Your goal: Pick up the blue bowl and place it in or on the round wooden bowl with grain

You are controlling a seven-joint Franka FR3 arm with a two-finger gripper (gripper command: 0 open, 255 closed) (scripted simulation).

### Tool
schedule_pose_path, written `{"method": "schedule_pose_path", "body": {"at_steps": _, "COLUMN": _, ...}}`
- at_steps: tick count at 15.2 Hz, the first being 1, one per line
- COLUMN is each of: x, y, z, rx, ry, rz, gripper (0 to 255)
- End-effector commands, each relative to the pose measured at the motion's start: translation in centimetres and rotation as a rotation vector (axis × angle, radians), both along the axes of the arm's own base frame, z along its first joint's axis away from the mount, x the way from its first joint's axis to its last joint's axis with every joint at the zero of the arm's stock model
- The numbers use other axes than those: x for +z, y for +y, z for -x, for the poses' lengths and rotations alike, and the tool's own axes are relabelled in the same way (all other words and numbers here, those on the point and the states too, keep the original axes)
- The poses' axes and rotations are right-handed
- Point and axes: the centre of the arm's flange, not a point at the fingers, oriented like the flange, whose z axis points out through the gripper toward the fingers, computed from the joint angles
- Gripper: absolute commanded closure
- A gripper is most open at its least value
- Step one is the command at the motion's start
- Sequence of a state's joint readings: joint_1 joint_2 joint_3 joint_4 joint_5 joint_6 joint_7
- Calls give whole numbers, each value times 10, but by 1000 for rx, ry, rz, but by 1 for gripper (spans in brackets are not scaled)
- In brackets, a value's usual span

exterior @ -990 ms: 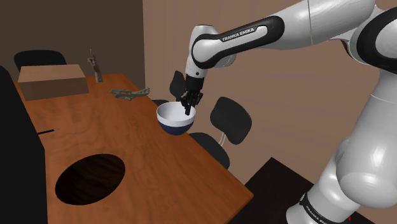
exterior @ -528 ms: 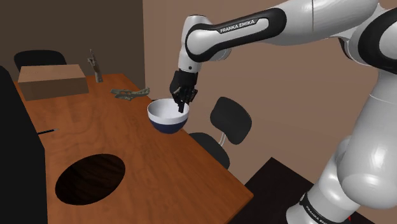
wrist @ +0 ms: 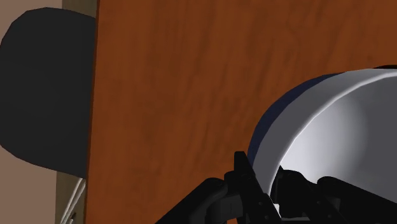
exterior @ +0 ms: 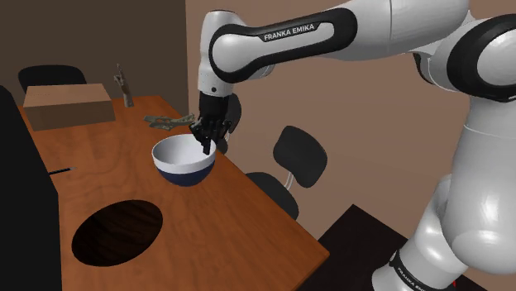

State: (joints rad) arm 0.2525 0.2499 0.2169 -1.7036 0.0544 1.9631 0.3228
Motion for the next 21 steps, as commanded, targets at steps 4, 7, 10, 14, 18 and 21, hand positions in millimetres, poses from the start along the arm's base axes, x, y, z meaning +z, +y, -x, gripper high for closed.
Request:
{"method": "schedule_pose_path", "body": {"at_steps": 4, "x": 7, "y": 66, "z": 3, "rx": -2, "ry": -1, "rz": 0, "gripper": 255}}
{"method": "schedule_pose_path", "body": {"at_steps": 7, "x": 10, "y": 105, "z": 3, "rx": -2, "ry": -1, "rz": 0, "gripper": 255}}
{"method": "schedule_pose_path", "body": {"at_steps": 10, "x": 12, "y": 145, "z": 4, "rx": -2, "ry": -1, "rz": 0, "gripper": 255}}
{"method": "schedule_pose_path", "body": {"at_steps": 14, "x": 10, "y": 178, "z": 4, "rx": -2, "ry": -1, "rz": 0, "gripper": 255}}
{"method": "schedule_pose_path", "body": {"at_steps": 18, "x": -12, "y": 178, "z": 4, "rx": -2, "ry": -1, "rz": 0, "gripper": 255}}
{"method": "schedule_pose_path", "body": {"at_steps": 21, "x": -27, "y": 178, "z": 4, "rx": -2, "ry": -1, "rz": 0, "gripper": 255}}
